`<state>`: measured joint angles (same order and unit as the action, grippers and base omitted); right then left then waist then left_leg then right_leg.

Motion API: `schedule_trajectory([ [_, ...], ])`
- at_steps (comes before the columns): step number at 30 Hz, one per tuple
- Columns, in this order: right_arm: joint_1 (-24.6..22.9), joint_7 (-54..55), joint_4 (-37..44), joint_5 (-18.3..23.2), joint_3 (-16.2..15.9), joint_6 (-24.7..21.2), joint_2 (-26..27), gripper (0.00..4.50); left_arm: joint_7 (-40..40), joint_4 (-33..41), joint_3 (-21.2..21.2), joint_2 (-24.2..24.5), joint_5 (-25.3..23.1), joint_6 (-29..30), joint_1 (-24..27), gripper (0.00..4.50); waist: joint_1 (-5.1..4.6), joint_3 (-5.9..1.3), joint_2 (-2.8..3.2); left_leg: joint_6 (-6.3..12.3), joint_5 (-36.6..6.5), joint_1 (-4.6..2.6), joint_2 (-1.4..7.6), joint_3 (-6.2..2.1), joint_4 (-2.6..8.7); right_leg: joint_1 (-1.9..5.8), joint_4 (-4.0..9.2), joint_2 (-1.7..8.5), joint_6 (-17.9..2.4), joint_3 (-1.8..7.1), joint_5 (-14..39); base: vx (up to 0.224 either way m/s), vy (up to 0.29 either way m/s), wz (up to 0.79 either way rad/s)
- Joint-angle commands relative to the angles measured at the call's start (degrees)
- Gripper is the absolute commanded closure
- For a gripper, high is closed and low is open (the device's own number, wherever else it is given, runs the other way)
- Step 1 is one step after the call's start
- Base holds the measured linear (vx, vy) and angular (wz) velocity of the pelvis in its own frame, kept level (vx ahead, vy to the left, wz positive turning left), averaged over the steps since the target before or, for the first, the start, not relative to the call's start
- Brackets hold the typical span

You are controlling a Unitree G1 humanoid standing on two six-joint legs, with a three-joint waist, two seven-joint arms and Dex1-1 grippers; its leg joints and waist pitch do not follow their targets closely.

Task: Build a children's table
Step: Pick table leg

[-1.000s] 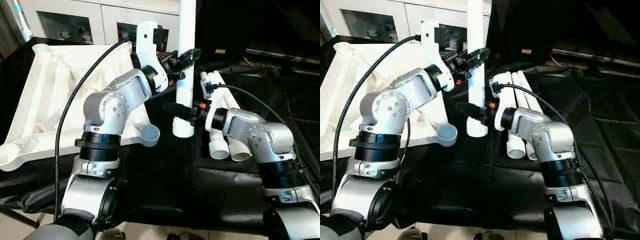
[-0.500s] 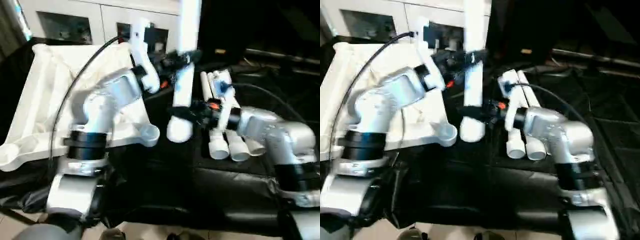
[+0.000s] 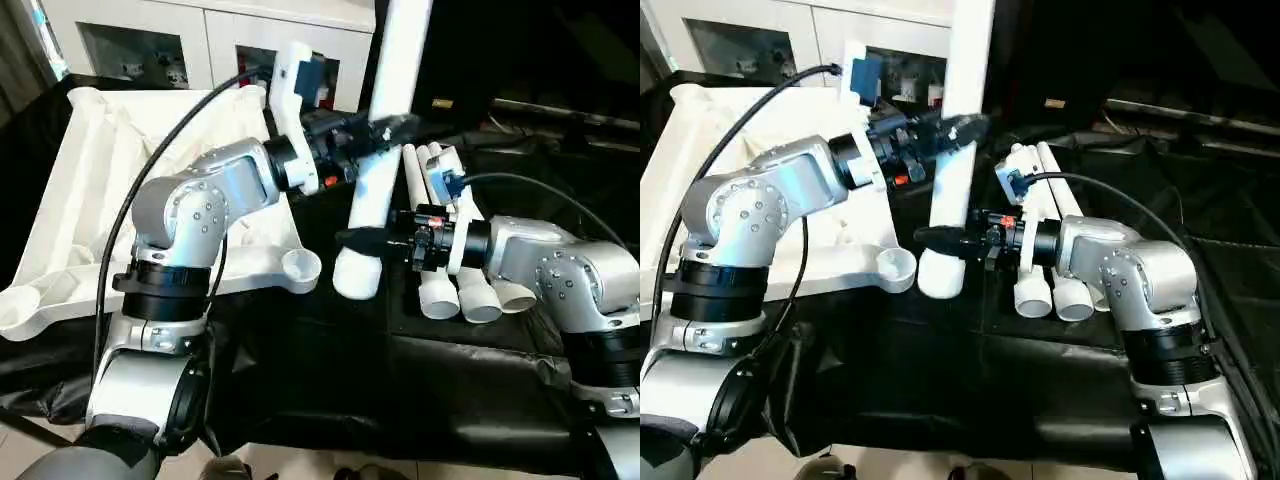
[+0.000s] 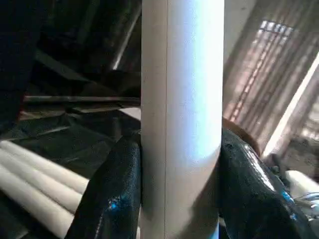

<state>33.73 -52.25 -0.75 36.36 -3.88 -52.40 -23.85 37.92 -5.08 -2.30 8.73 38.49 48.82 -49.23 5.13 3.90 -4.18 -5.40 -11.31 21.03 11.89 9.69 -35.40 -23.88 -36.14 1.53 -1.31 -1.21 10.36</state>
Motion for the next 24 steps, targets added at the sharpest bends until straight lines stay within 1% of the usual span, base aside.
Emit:
schedule_trajectory([
  [1, -0.3, -0.1, 0.1, -0.1, -0.2, -0.4, -0.6, 1.37, 0.9, 1.7, 0.5, 0.0, 1.0, 0.7, 0.2, 2.70, 0.12, -4.34, -0.14, 0.13, -2.5, -0.17, 0.67, 0.17, 3.57, 4.11, 4.00, 4.75, -9.8, 2.20, 8.2, 0.000, 0.000, 0.00],
  [2, -0.3, 0.1, -0.1, -0.2, -0.2, -0.3, -0.5, 1.37, 1.0, 1.9, 0.4, 0.0, 1.4, 0.8, 0.3, 2.70, 0.15, -4.30, -0.03, 0.06, -2.6, -0.17, 0.67, 0.14, 3.59, 4.08, 4.02, 4.74, -9.7, 2.19, 8.5, 0.000, 0.000, 0.00],
  [4, -0.4, 0.3, -0.3, -0.3, -0.1, -0.3, -0.2, 1.37, 1.1, 2.3, 0.4, 0.0, 1.9, 1.0, 0.4, 2.70, 0.13, -4.35, -0.05, -0.06, -2.6, -0.17, 0.66, 0.13, 3.59, 4.08, 4.03, 4.72, -9.4, 2.16, 8.7, 0.000, 0.000, 0.00],
  [6, -0.4, 0.4, -0.3, -0.3, 0.0, -0.4, 0.0, 1.37, 1.2, 2.5, 0.5, 0.0, 2.0, 1.1, 0.4, 2.70, 0.12, -4.37, -0.07, -0.08, -2.4, -0.15, 0.68, 0.10, 3.60, 4.09, 3.95, 4.66, -9.4, 2.14, 8.4, 0.000, 0.000, 0.00],
  [9, -0.5, 1.1, -0.5, -0.3, 0.1, -0.3, 0.5, 1.37, 1.6, 3.0, 0.6, 0.2, 2.0, 1.5, 0.6, 2.70, 0.12, -4.44, 0.08, -0.01, -2.1, -0.18, 0.71, 0.09, 3.58, 4.06, 3.84, 4.67, -9.6, 2.14, 7.4, 0.000, 0.000, 0.00],
  [11, -0.4, 1.3, -0.7, -0.3, 0.1, -0.1, 0.7, 1.37, 1.9, 3.2, 0.8, 0.3, 2.1, 1.8, 0.7, 2.70, 0.11, -4.38, 0.01, -0.08, -2.3, -0.17, 0.63, 0.13, 3.59, 4.08, 3.94, 4.61, -9.6, 2.14, 7.6, 0.000, 0.000, 0.00],
  [15, -0.4, 1.5, -0.9, -0.4, 0.2, 0.0, 1.0, 1.37, 1.9, 3.4, 0.9, 0.5, 2.3, 2.0, 0.9, 2.70, 0.12, -4.38, 0.08, -0.32, -2.7, -0.20, 0.67, 0.10, 3.63, 4.09, 3.98, 4.65, -9.4, 2.15, 8.4, 0.000, 0.000, 0.00],
  [17, -0.4, 1.5, -0.9, -0.3, 0.3, 0.0, 1.1, 1.64, 1.9, 3.4, 1.0, 0.6, 2.4, 2.1, 0.9, 2.70, 0.10, -4.40, 0.08, -0.31, -2.4, -0.18, 0.66, 0.10, 3.62, 4.07, 3.92, 4.60, -9.4, 2.14, 7.9, 0.000, 0.000, 0.00],
  [19, -0.4, 1.5, -1.0, -0.3, 0.4, 0.0, 1.2, 1.74, 1.9, 3.4, 0.9, 0.6, 2.4, 2.2, 0.9, 2.70, 0.13, -4.41, 0.15, -0.22, -2.5, -0.23, 0.66, 0.11, 3.62, 4.04, 3.93, 4.65, -9.5, 2.15, 7.8, 0.000, 0.000, 0.00],
  [20, -0.4, 1.5, -1.0, -0.2, 0.4, 0.1, 1.2, 1.83, 1.9, 3.4, 0.9, 0.7, 2.4, 2.2, 0.9, 2.70, 0.11, -4.42, 0.09, -0.22, -2.4, -0.19, 0.65, 0.11, 3.60, 4.09, 3.92, 4.64, -9.4, 2.15, 7.7, 0.000, 0.000, 0.00],
  [21, -0.5, 1.5, -1.0, -0.2, 0.5, 0.1, 1.3, 2.08, 1.9, 3.4, 0.9, 0.7, 2.4, 2.2, 0.9, 2.70, 0.12, -4.40, 0.08, -0.25, -2.4, -0.21, 0.65, 0.11, 3.62, 4.07, 3.91, 4.60, -9.4, 2.15, 7.7, 0.000, 0.000, 0.00],
  [22, -0.5, 1.5, -1.1, -0.2, 0.5, 0.1, 1.3, 2.08, 1.9, 3.3, 0.8, 0.7, 2.4, 2.2, 0.9, 2.70, 0.15, -4.43, 0.17, -0.26, -2.3, -0.21, 0.66, 0.09, 3.63, 4.09, 3.86, 4.62, -9.5, 2.14, 7.4, 0.000, 0.000, 0.00],
  [24, -0.5, 1.5, -1.1, -0.1, 0.6, 0.1, 1.3, 2.18, 1.9, 3.3, 0.8, 0.7, 2.4, 2.2, 0.8, 2.70, 0.10, -4.42, 0.09, -0.27, -2.3, -0.17, 0.64, 0.09, 3.62, 4.12, 3.85, 4.59, -9.6, 2.13, 7.2, 0.000, 0.000, 0.00],
])
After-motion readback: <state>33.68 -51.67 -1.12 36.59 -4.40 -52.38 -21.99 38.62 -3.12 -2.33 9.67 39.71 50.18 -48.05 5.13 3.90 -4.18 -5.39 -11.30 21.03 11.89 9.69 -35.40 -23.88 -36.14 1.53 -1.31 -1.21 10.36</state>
